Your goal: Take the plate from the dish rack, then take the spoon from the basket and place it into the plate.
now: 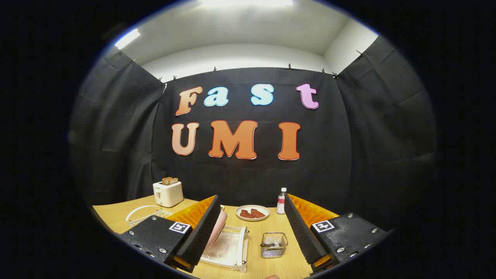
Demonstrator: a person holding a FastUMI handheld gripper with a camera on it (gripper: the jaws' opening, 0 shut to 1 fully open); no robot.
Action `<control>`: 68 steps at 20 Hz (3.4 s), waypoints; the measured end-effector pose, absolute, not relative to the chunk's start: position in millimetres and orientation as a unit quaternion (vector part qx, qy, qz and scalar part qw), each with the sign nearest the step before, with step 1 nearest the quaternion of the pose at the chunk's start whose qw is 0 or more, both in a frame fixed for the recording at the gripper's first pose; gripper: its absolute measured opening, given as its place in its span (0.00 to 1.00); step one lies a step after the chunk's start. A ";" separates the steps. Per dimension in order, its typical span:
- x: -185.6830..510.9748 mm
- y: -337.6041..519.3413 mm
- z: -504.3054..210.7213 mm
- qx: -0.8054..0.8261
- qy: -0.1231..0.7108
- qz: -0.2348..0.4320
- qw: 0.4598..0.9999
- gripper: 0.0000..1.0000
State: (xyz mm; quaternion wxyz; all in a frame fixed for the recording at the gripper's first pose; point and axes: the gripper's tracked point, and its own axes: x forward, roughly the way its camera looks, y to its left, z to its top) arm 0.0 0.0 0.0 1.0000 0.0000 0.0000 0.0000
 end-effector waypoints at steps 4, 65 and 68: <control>-2.4 6.1 2.4 0.002 -0.001 0.006 1.000 0.98; 84.7 77.9 -140.8 0.094 0.346 0.080 0.930 0.95; 88.6 88.0 -154.7 0.095 0.368 0.085 0.921 0.95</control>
